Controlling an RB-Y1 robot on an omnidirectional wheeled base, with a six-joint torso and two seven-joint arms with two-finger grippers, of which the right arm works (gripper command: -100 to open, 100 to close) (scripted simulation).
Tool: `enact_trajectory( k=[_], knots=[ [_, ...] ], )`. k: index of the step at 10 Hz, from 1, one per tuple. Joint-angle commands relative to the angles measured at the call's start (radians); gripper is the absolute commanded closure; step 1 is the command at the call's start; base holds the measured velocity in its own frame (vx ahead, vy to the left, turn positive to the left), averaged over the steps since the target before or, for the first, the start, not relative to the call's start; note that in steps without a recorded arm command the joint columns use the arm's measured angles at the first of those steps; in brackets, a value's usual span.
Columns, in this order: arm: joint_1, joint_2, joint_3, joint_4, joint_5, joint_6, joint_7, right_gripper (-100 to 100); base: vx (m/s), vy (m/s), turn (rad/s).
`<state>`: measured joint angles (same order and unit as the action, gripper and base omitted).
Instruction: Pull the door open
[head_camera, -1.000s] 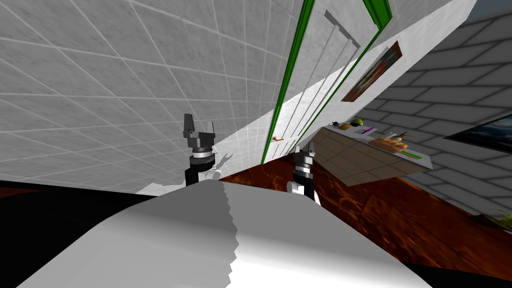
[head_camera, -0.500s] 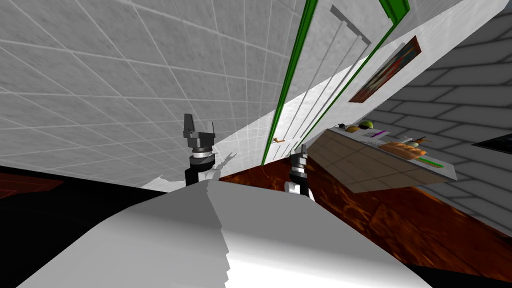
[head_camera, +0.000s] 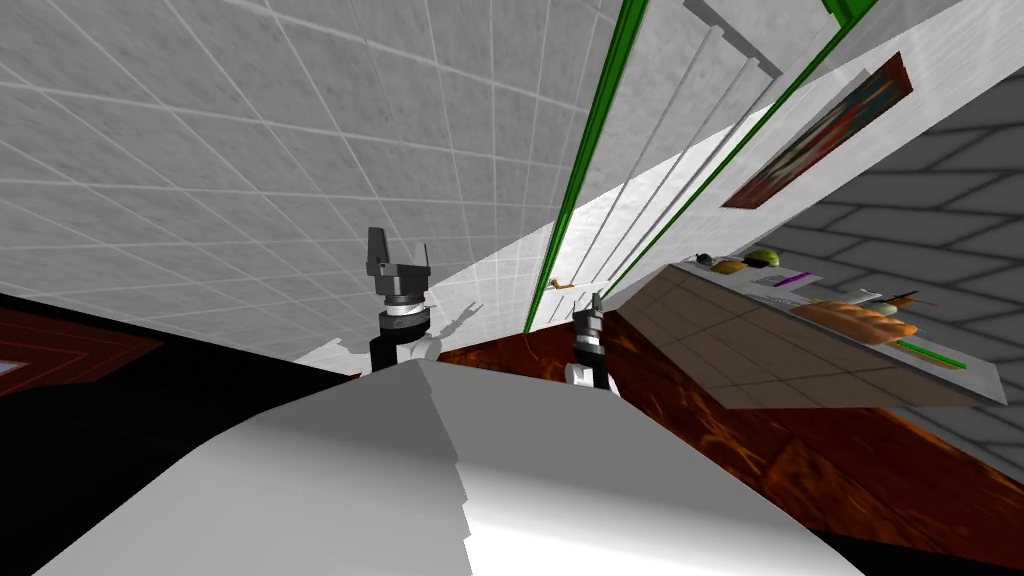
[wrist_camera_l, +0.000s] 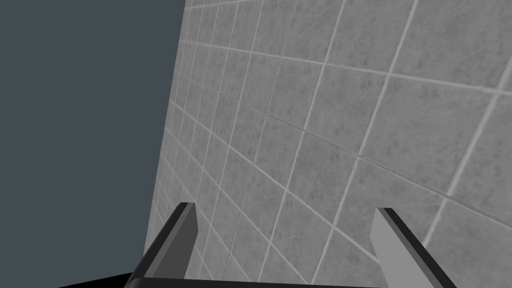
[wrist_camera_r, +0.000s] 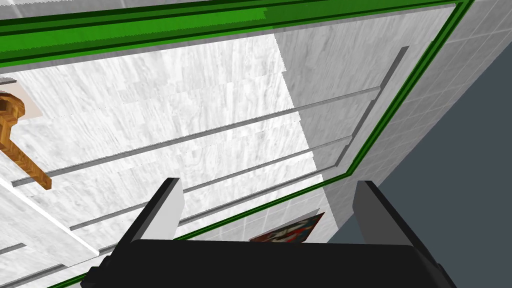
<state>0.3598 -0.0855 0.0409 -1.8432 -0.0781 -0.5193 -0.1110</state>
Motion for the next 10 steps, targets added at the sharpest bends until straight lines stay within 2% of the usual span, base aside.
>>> enact_trajectory(
  k=[1, 2, 3, 4, 5, 6, 7, 8, 9, 10],
  knots=[
    [-0.018, -0.016, 0.009, 0.05, -0.015, -0.02, -0.001, -100, 0.028, -0.062, 0.105],
    [-0.018, -0.016, 0.009, 0.066, -0.015, -0.02, -0.001, -100, 0.022, -0.051, 0.067],
    [-0.034, -0.029, 0.017, 0.101, -0.028, -0.035, -0.001, -100, 0.029, -0.057, 0.14],
    [-0.034, -0.029, 0.017, 0.116, -0.028, -0.035, -0.001, -100, 0.029, -0.056, 0.065],
    [-0.049, -0.041, 0.026, 0.148, -0.04, -0.05, 0.0, -100, 0.041, -0.059, 0.115],
    [-0.049, -0.041, 0.026, 0.165, -0.04, -0.05, 0.0, -100, 0.03, -0.053, 0.073],
    [-0.065, -0.054, 0.035, 0.197, -0.053, -0.066, 0.0, -100, 0.021, -0.075, 0.135],
    [-0.065, -0.054, 0.035, 0.216, -0.053, -0.066, 0.0, -100, 0.024, -0.065, 0.072],
    [-0.081, -0.066, 0.045, 0.255, -0.066, -0.082, 0.001, -100, 0.034, -0.057, 0.134],
    [-0.081, -0.066, 0.045, 0.267, -0.066, -0.082, 0.001, -100, 0.028, -0.055, 0.071]
  ],
)
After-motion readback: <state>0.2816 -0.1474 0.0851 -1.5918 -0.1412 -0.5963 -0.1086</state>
